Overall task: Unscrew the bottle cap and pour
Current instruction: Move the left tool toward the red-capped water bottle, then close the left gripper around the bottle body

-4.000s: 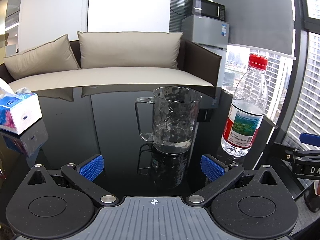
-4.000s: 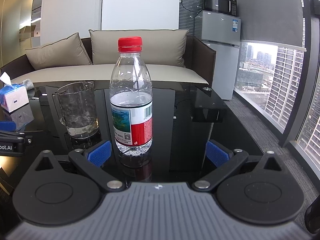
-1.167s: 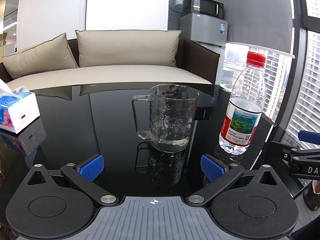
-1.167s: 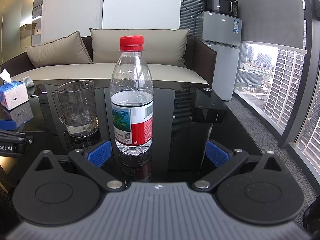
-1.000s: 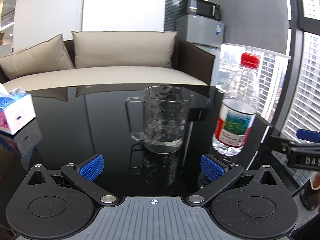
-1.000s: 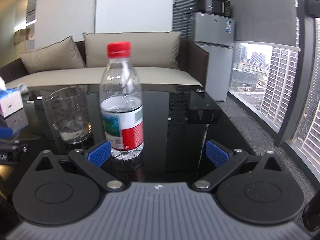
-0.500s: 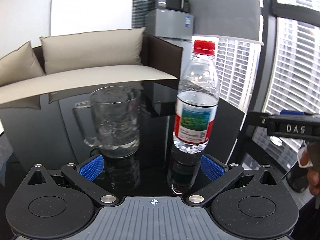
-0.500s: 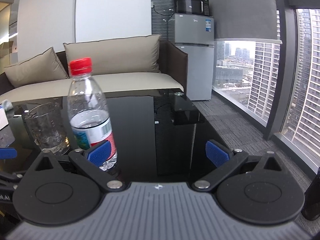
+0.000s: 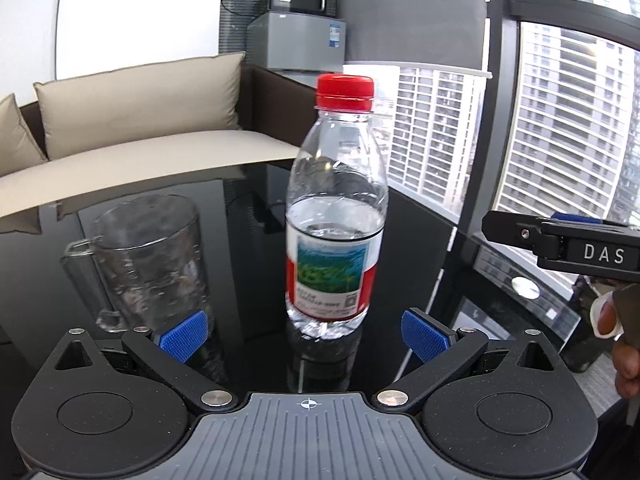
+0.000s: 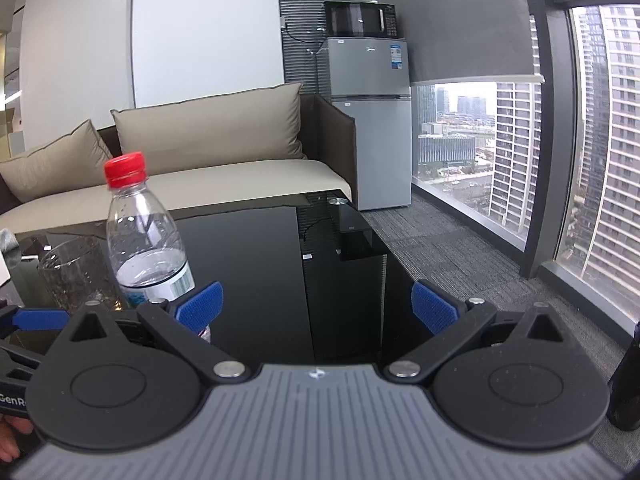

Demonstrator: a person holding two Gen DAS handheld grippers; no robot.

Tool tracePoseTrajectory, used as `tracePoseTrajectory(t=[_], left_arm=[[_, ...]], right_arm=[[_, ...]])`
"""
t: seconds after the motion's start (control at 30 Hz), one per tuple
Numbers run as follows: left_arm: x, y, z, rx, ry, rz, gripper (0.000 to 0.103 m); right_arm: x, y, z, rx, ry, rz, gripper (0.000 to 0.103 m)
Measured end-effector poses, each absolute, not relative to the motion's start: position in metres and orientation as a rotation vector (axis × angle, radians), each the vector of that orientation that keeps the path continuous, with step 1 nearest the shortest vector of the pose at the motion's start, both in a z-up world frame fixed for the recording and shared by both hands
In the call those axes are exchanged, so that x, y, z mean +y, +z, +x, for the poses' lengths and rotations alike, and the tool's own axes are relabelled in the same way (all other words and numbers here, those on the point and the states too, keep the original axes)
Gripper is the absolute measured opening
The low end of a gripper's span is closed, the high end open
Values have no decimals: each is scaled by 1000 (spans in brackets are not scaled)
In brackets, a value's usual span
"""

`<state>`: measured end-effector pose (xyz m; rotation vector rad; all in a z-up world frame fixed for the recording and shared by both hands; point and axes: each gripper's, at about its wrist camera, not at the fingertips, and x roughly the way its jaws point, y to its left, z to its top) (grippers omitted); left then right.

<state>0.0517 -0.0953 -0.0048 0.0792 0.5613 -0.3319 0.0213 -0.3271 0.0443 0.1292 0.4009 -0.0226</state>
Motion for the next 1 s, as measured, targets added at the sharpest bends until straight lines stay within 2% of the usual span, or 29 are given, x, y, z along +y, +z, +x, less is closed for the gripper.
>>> tracePoseTrajectory(t=[0.27, 0.67, 0.9, 0.97, 1.0], left_arm=[[-109, -10, 75, 554, -349, 79, 102], [-136, -15, 86, 452, -380, 162, 102], [-134, -12, 96, 507, -399, 90, 102], [-135, -12, 97, 502, -401, 104, 98], [-137, -13, 96, 485, -394, 143, 93]], right_arm=[[-335, 39, 29, 431, -56, 164, 103], [-334, 36, 35, 455, -59, 155, 103], [-338, 37, 37, 453, -78, 178, 103], [-338, 38, 37, 451, -84, 181, 103], [-339, 38, 37, 451, -88, 183, 103]])
